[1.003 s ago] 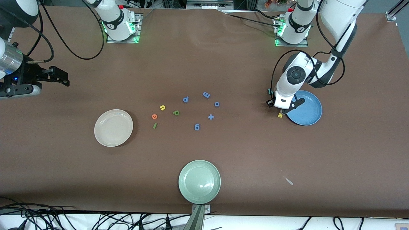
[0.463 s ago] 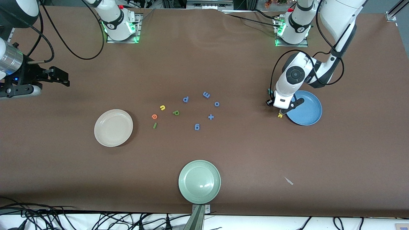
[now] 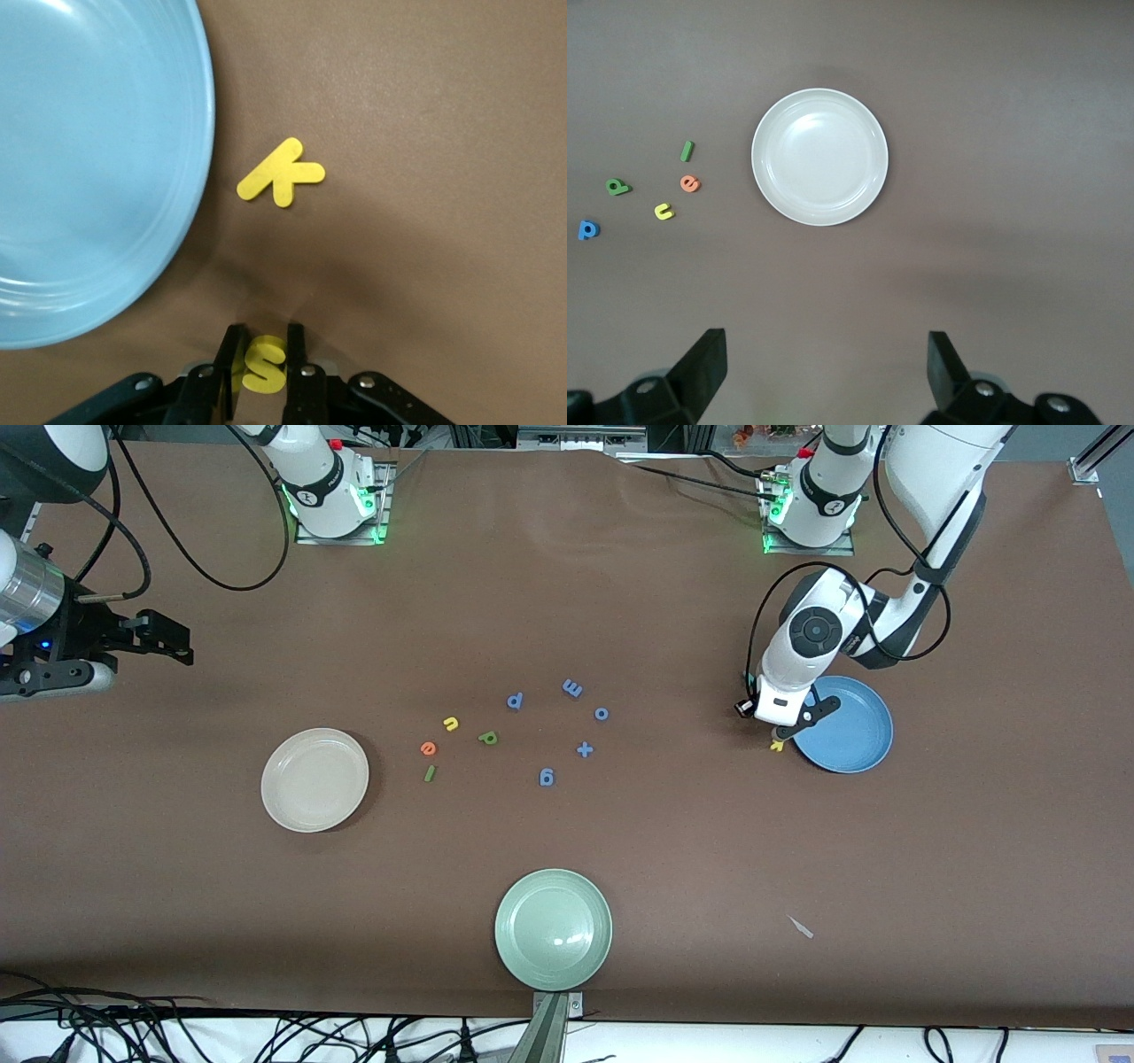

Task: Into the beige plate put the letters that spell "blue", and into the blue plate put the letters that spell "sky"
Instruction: 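Lower the left gripper and grasp the yellow s letter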

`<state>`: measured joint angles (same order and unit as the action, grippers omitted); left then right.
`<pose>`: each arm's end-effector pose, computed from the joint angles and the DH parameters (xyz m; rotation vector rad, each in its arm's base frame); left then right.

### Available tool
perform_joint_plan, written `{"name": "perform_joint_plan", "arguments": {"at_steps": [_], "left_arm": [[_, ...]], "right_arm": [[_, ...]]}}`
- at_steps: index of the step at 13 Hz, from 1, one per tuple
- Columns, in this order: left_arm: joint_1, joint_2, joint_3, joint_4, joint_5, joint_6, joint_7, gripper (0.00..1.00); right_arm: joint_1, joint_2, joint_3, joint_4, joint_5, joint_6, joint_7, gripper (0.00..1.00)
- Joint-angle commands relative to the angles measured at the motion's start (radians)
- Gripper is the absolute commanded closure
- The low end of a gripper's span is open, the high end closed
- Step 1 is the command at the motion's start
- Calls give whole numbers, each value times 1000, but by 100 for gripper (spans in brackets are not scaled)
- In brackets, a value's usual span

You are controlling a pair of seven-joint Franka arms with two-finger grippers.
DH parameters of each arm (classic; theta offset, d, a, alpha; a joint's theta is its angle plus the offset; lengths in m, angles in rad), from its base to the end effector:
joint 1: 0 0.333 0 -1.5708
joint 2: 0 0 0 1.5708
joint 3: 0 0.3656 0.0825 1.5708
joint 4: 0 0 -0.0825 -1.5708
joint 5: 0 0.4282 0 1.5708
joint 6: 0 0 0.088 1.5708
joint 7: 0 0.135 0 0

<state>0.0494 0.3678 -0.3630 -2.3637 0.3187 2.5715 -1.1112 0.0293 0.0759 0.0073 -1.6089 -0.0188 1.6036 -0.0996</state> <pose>0.4954 -0.1734 0.1504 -2.9364 -0.8000 0.1118 0.6212 0.0201 0.5829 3.1160 0.2147 -0.1277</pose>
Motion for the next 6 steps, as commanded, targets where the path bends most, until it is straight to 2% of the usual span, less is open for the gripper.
{"name": "perform_joint_plan", "arguments": {"at_steps": [1,4,6], "left_arm": [[1,8,-10,-6,26,3,-24,85],[12,-9,-23,23,13,-60,-22,88],[12,-12,-39,130,-59,-205,-9,88]], "right_arm": [[0,1,-1,4,10,-1,-15,0],[0,5,-1,4,10,1,-15,0],[0,5,-1,3,10,-1,-15,0]]}}
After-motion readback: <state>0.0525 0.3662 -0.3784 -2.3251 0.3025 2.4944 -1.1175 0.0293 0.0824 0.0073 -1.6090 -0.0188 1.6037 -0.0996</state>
